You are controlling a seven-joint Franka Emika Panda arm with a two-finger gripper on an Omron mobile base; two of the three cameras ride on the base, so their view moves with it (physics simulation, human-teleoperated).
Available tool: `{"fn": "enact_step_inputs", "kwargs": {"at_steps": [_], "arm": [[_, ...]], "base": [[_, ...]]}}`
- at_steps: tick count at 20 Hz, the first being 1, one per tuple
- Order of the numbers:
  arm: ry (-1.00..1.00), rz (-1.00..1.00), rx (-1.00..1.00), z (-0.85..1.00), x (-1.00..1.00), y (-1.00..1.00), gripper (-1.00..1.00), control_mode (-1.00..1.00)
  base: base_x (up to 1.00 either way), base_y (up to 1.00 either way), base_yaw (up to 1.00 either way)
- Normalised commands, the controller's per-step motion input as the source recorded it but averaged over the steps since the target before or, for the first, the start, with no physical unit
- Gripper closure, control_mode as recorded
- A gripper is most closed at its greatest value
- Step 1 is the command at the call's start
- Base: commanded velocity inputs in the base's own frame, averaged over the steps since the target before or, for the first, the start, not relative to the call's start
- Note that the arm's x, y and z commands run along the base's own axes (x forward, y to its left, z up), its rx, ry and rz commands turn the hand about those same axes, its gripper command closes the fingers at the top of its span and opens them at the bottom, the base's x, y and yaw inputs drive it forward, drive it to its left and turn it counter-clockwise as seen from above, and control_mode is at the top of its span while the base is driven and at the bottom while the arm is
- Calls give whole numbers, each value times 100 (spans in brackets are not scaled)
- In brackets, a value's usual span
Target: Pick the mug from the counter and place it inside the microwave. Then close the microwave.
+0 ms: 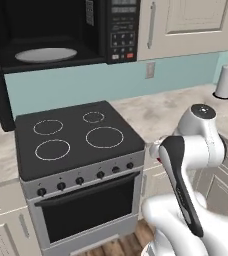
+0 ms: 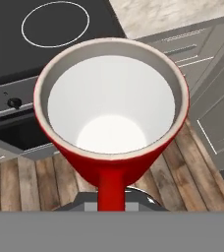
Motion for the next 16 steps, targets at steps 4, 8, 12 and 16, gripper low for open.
{"fn": "enact_step_inputs", "kwargs": {"at_steps": [4,8,12,16], "arm": [[0,0,0,0,0,0,100,100],[0,0,0,0,0,0,100,100],[0,0,0,0,0,0,100,100],[0,0,0,0,0,0,100,100]], "base": [[0,48,18],[12,40,11],[20,29,8],[43,19,16]]}}
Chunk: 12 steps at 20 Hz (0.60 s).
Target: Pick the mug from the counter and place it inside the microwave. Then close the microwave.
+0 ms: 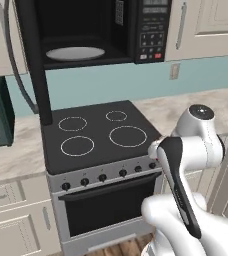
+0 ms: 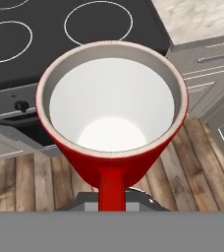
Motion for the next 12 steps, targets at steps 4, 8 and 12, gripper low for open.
{"fn": "enact_step_inputs", "kwargs": {"at_steps": [4,8,12], "arm": [[0,0,0,0,0,0,100,100],[0,0,0,0,0,0,100,100],[0,0,0,0,0,0,100,100]], "base": [[42,0,24],[27,0,27],[1,0,26]]}}
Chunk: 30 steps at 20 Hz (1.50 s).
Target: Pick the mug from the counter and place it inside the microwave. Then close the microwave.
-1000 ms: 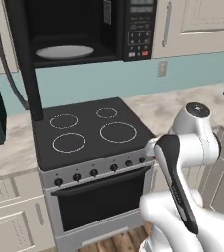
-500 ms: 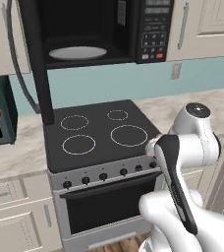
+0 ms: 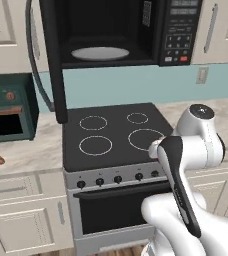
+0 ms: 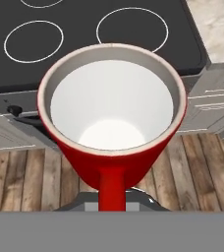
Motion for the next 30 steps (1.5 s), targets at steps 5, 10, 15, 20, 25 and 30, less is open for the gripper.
{"fn": "enact_step_inputs", "kwargs": {"at_steps": [5,10,15,20,25,30], "arm": [[0,0,0,0,0,0,100,100],[0,0,0,0,0,0,100,100],[0,0,0,0,0,0,100,100],[0,0,0,0,0,0,100,100],[0,0,0,0,0,0,100,100],[0,0,0,0,0,0,100,100]], "base": [[30,-3,27],[33,-22,19],[18,-10,8],[0,0,0],[0,0,0],[0,0,0]]}}
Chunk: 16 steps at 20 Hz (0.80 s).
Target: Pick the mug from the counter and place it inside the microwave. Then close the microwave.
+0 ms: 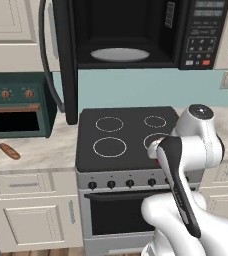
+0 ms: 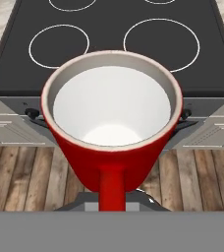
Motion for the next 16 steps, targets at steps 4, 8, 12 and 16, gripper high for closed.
{"fn": "enact_step_inputs", "kwargs": {"at_steps": [4,8,12,16], "arm": [[0,0,0,0,0,0,100,-100],[0,0,0,0,0,1,100,-100],[-1,0,0,0,0,4,100,-100],[-11,0,0,0,-1,0,100,-100]], "base": [[0,0,0],[0,0,0],[0,0,0],[0,0,0]]}}
